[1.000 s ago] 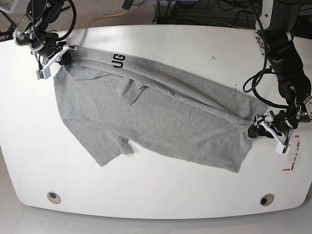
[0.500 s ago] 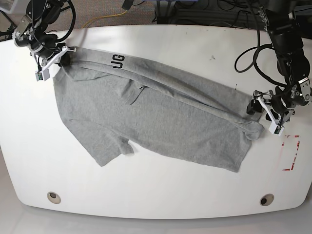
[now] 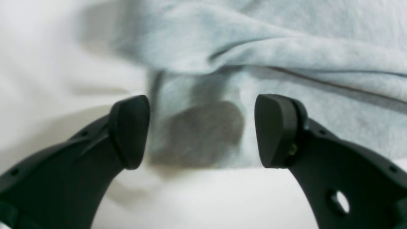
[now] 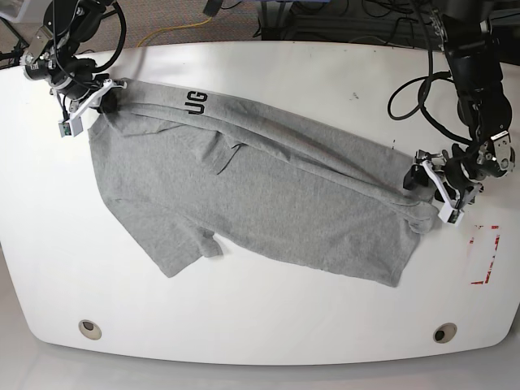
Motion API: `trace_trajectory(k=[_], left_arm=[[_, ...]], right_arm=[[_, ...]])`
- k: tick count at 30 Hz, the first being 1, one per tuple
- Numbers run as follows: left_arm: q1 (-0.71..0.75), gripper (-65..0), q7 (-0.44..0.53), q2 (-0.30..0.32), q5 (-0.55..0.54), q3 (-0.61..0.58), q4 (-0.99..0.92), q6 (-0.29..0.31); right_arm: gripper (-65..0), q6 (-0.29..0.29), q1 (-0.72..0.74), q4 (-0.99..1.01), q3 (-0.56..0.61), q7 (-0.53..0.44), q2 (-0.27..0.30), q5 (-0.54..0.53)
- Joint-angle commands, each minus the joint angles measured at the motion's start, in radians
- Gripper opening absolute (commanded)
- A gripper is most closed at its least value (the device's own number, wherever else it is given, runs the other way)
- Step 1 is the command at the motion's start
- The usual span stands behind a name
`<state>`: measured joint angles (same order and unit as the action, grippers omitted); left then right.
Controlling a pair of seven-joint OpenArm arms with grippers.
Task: Fold the T-shirt properly
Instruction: 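Pull the shirt side with the left gripper back toward the collar edge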
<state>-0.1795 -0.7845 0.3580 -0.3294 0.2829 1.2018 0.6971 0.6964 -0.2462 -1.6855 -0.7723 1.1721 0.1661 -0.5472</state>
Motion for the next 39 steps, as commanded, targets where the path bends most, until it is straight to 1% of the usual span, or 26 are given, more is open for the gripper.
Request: trace_trajectory(k=[1,3,5,9,10,12,14,15,17,18,20,22,25,29,32,39], left_arm=[[-0.021,-19.7,0.021,0.013,-0.015,-0.037,0.014,0.001],[-0.019,-25.3,0.017,0.013,-0.014,-0.046,0.014,0.001],[-0.013,-28.9,0.015,0.013,-0.014,-0.049,0.014,0.001],[0.007,-28.3,0.015,0.017,-0.014,-0.047,0.013,0.001],[0.015,-28.5,0.015,0.028,-0.014,-0.047,0.013,0.001],[0.022,-31.1,0.015,0.037,-0.014,-0.046,0.013,0.001],[0.027,-39.3,0.015,0.039,-0.014,-0.044,0.013,0.001],[0.030,-45.7,0.015,0.040,-0.014,-0.044,0.013,0.001],[0.045,-54.3,0.015,0.040,-0.012,-0.044,0.013,0.001],[0.050,-56.1,0.015,0.042,-0.012,-0.044,0.013,0.001],[0.061,-56.9,0.015,0.042,0.003,-0.044,0.014,0.001],[0.076,-57.4,0.013,0.042,0.052,-0.041,0.019,0.001],[0.107,-57.4,-0.020,0.039,0.091,-0.021,0.036,0.001],[0.177,-57.2,-0.059,0.036,0.089,0.071,0.089,0.001],[0.249,-57.1,-0.082,0.036,0.089,0.126,0.163,0.001],[0.415,-57.2,-0.134,0.032,0.089,0.210,0.318,0.001]], right_arm=[[-60.9,0.002,0.006,-0.017,-0.006,-0.016,0.017,-0.018],[-60.9,0.002,0.006,-0.017,-0.006,-0.016,0.017,-0.018],[-60.9,0.002,0.006,-0.017,-0.006,-0.016,0.017,-0.018],[-60.9,0.002,0.006,-0.015,-0.008,-0.016,0.017,-0.017],[-60.9,0.002,0.006,-0.015,-0.008,-0.016,0.017,-0.015],[-60.9,0.002,0.006,-0.015,-0.008,-0.016,0.017,-0.015],[-60.9,0.002,0.006,-0.015,-0.008,-0.016,0.017,-0.015],[-60.9,0.002,0.006,-0.015,-0.008,-0.016,0.017,-0.014],[-61.0,0.002,0.006,-0.015,-0.008,-0.016,0.017,-0.014],[-61.0,0.002,0.006,-0.015,-0.008,-0.016,0.017,-0.014],[-61.2,0.002,0.006,-0.015,-0.008,-0.016,0.017,-0.017],[-61.2,0.002,0.006,-0.015,-0.006,-0.016,0.017,-0.017],[-61.2,0.002,0.006,-0.017,-0.006,-0.016,0.019,-0.017],[-61.2,0.002,0.006,-0.017,-0.006,-0.016,0.029,-0.017],[-61.2,0.002,0.003,-0.015,-0.006,-0.016,0.033,-0.018],[-61.2,0.002,0.003,-0.015,-0.003,-0.014,0.034,-0.014]])
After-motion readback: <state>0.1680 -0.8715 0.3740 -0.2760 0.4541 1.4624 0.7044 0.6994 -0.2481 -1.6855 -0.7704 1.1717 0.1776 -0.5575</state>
